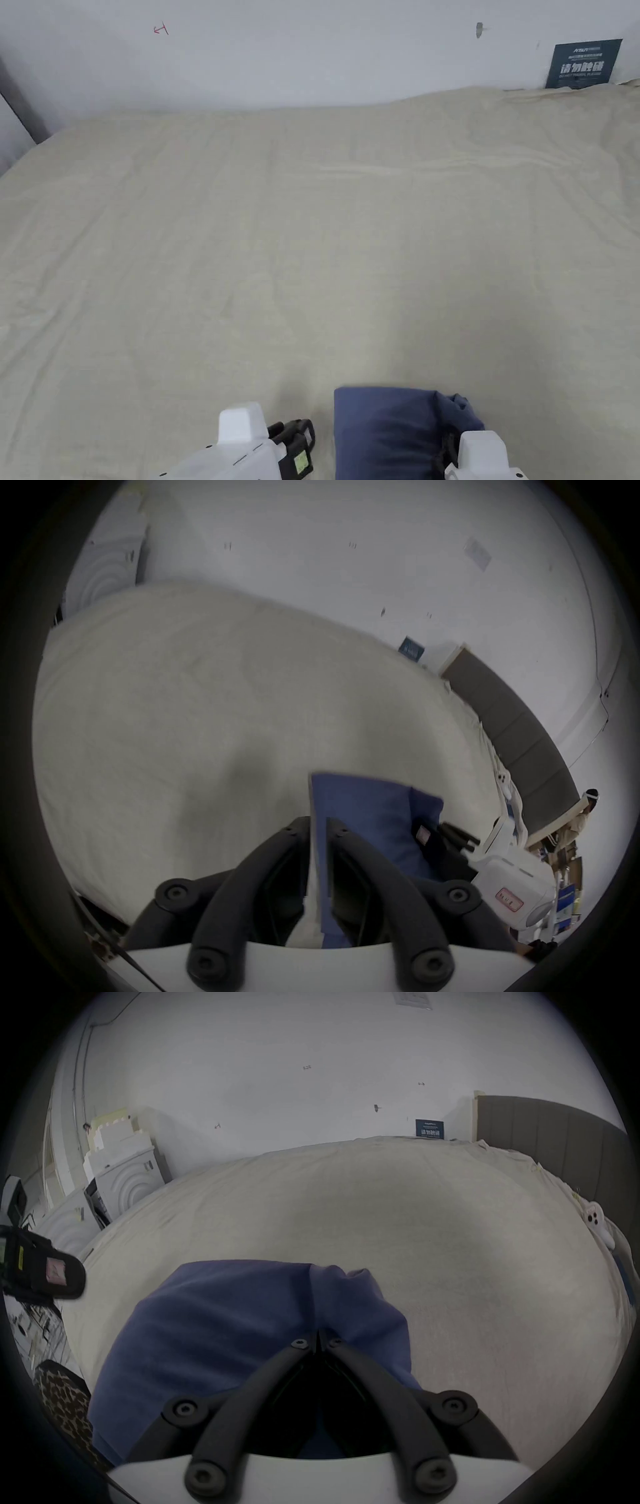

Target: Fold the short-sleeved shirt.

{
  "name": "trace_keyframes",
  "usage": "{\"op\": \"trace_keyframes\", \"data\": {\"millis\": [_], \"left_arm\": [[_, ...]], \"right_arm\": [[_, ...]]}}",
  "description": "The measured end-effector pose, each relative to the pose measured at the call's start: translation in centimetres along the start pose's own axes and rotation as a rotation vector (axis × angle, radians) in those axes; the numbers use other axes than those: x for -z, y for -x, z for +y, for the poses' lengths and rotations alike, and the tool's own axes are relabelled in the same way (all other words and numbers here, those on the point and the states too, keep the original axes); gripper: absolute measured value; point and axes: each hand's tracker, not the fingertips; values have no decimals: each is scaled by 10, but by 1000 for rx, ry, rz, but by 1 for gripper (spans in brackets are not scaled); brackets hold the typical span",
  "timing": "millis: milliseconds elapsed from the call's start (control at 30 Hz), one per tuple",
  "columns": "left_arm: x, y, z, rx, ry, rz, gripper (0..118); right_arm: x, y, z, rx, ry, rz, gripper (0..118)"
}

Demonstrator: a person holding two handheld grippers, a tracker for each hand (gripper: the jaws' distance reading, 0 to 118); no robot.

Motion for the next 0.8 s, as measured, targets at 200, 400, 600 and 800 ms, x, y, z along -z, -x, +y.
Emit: {"op": "trace_keyframes", "data": {"millis": [200, 400, 600, 800], "left_arm": [[46, 2, -4, 21, 178, -42, 91], [73, 9, 8, -23, 246, -120, 102], [95, 7, 22, -28, 297, -188, 78], [101, 3, 22, 61, 331, -196, 56]], "right_arm": [[1, -4, -2, 5, 1, 14, 0], [1, -5, -3, 1, 6, 20, 0], [0, -4, -3, -5, 9, 21, 0], [-9, 4, 6, -14, 17, 25, 0]]}}
